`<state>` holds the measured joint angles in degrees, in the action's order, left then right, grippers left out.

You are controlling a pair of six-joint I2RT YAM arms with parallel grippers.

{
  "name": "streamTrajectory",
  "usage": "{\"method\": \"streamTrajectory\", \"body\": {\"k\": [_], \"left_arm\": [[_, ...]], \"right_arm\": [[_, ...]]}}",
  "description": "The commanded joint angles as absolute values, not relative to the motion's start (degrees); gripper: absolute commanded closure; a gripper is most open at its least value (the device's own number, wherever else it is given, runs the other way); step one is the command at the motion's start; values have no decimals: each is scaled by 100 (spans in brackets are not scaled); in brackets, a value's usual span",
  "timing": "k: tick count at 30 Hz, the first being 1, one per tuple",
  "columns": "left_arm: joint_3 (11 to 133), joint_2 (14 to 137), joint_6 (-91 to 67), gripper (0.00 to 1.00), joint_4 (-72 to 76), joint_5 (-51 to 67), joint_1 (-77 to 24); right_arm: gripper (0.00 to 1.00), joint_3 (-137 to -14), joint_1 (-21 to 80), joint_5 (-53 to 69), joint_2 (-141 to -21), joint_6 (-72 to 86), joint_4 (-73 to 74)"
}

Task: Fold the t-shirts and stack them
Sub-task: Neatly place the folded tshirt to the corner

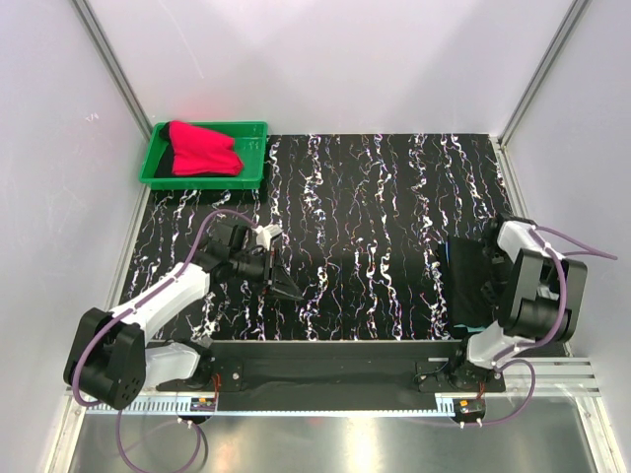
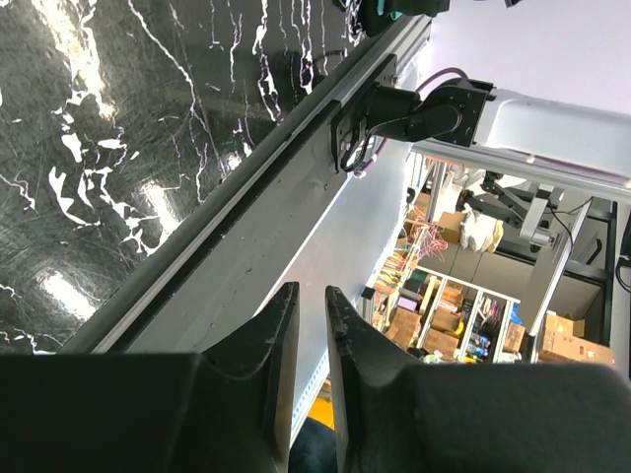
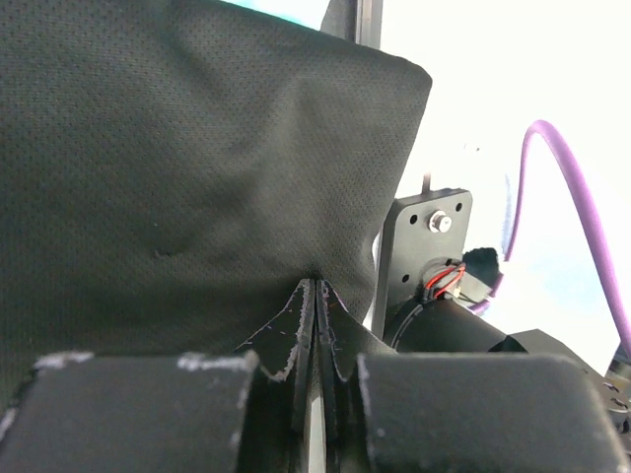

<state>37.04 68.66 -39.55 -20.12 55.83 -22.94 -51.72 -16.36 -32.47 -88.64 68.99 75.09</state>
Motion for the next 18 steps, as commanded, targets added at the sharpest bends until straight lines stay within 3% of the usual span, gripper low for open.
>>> {"method": "streamTrajectory", "body": {"k": [1, 6, 11, 18], "left_arm": [[3691, 6750, -3999, 79, -1881, 5713, -2276], [3753, 6759, -4017, 79, -1820, 5695, -2268], [3788, 6689, -4034, 79, -1802, 5660, -2276], [3770, 6478, -4025, 79, -1793, 5292, -2268]], "right_arm": [[93, -5431, -1679, -3454, -9227, 6961, 7778], [94, -5510, -1679, -3445, -9089, 6935, 7919], [94, -6300, -1372, -3419, -8026, 5963, 7788], [94, -7690, 683, -2473, -6911, 4977, 6946]]}}
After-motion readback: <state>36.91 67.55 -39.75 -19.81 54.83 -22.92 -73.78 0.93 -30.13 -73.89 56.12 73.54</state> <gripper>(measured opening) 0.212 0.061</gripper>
